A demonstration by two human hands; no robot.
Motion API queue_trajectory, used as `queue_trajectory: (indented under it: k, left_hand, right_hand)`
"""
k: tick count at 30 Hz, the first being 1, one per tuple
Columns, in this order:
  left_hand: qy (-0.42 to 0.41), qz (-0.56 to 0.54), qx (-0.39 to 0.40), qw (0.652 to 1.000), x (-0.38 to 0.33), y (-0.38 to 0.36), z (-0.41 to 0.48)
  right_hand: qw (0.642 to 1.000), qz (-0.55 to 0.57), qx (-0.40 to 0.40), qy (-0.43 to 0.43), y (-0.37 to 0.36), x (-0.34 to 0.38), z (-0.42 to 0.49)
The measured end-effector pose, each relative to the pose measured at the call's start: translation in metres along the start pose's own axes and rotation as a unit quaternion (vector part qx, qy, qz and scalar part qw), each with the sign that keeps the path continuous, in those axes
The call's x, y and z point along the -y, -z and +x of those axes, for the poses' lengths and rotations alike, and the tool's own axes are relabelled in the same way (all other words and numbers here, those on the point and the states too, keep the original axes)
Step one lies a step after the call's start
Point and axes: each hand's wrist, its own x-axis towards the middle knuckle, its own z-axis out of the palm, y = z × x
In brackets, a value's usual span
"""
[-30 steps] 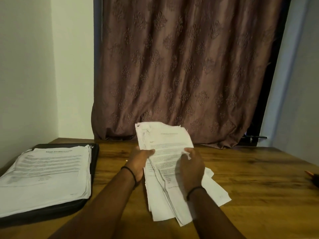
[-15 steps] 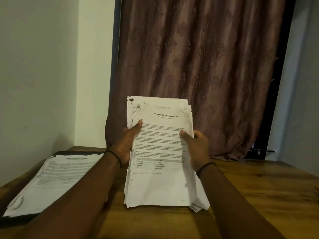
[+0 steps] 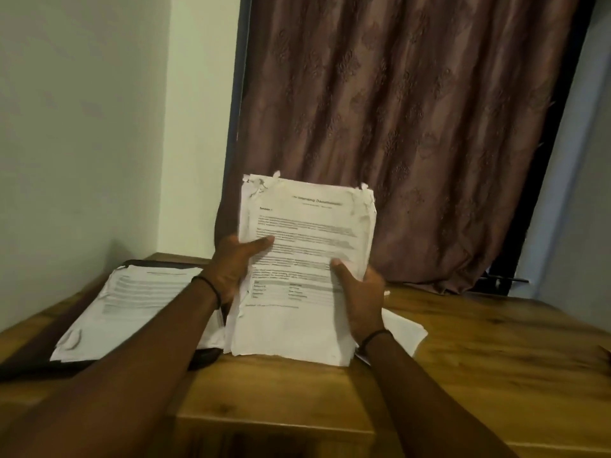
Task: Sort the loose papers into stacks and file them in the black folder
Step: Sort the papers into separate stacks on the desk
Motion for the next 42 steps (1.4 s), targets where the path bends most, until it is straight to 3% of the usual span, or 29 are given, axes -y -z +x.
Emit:
queue_trajectory:
  k: [8,19,25,28,32,35,38,42]
  left_hand:
    - [-0.043,0.02,0.042,0.998,-0.026,-0.008,0.004]
    - [-0.046,0.037,0.015,0.998,-0.026,-0.033,-0.009]
    - [0.025,-0.002,-0.002,1.0,0.031,-0.023,-0.042]
    - [0.035,0.011,-0.025,0.999,0.035,-0.041,-0.037]
    - [0.044,0.016,0.011,0.999,0.033,-0.078,-0.025]
    - [0.067,0.071,0.036,0.995,0.046,-0.114,-0.023]
    - [0.086,0.134,0.033,0.987,0.075,-0.153,-0.018]
    - [0.153,0.119,0.038,0.98,0.127,-0.206,-0.012]
  right_hand:
    - [0.999,0.009,0.036,0.014,-0.009,0.029,0.011]
    - [0.999,0.023,0.029,0.037,0.003,0.043,0.009]
    - [0.996,-0.042,0.039,-0.062,0.038,-0.019,-0.022]
    - [0.997,-0.075,0.008,-0.036,0.043,-0.017,-0.018]
    - [0.993,-0.111,-0.044,0.0,0.069,0.012,0.003]
    - [0.969,-0.221,-0.107,-0.005,0.116,0.03,0.017]
    - [0.922,-0.35,-0.164,-0.017,0.171,0.042,0.021]
    - [0.874,-0.453,-0.171,-0.036,0.231,0.053,0.022]
